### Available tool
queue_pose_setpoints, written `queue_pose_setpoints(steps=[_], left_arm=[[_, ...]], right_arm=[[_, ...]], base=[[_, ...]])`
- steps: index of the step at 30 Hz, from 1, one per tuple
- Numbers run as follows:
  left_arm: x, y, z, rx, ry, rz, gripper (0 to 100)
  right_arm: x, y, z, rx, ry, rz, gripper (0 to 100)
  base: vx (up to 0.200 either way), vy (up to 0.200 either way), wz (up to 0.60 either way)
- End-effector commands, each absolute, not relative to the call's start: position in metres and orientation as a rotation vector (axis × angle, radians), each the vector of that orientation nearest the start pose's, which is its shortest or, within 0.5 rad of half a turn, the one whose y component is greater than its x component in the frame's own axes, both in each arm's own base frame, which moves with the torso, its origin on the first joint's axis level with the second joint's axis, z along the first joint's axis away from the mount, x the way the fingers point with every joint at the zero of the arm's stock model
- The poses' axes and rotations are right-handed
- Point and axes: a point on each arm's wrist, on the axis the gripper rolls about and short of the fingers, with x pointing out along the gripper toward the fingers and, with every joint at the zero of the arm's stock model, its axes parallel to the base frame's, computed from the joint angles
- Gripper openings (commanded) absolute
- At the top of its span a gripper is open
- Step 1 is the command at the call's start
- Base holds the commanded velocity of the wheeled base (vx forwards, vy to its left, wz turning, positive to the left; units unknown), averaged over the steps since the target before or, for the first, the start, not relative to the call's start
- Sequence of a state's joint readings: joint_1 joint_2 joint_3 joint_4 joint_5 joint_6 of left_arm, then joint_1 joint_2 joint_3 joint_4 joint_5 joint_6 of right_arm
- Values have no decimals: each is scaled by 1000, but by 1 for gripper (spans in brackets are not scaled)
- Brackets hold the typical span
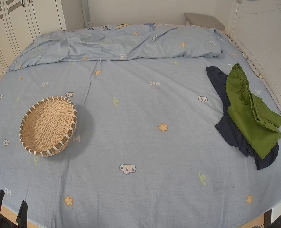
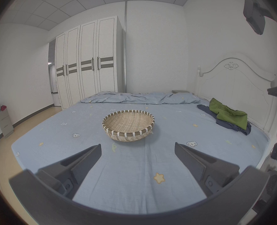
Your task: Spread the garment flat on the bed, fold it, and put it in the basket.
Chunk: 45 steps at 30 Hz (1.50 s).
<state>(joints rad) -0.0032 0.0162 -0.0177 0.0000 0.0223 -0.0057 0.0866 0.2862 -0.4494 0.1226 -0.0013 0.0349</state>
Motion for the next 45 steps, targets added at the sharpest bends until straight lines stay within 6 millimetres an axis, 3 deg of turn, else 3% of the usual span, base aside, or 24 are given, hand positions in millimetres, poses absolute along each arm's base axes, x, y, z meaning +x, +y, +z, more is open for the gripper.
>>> queue_pose_setpoints(steps=[1,2,4,5,7,9,15,16,17,20,28,45], left_arm=[[-22,1,76,-6,12,20,100],[-22,1,76,-6,12,20,100],[-22,1,76,-6,12,20,100],[-22,1,76,-6,12,20,100],[-22,1,76,-6,11,20,100],[-22,1,76,-6,12,20,100],[-22,1,76,-6,12,20,100],[-22,1,76,-6,12,20,100],[-22,1,76,-6,12,20,100],[-22,1,76,-6,12,20,100],[-22,1,76,-6,12,20,100],[-22,1,76,-6,12,20,100]], right_arm=[[113,8,266,-40,264,52,100],[113,8,266,-40,264,52,100],[170,-7,274,-75,364,-73,100],[170,-7,274,-75,364,-73,100],[226,-12,275,-99,435,-112,100],[253,-13,268,-124,480,-120,100],[316,-5,241,-215,619,-210,100],[316,-5,241,-215,619,-210,100],[339,-6,230,-247,667,-265,100],[365,-5,216,-279,724,-313,100],[395,6,187,-342,790,-374,100],[387,-5,202,-333,785,-407,100]], base=[[0,0,0],[0,0,0],[0,0,0],[0,0,0],[0,0,0],[0,0,0],[0,0,0],[0,0,0],[0,0,0],[0,0,0],[0,0,0],[0,0,0]])
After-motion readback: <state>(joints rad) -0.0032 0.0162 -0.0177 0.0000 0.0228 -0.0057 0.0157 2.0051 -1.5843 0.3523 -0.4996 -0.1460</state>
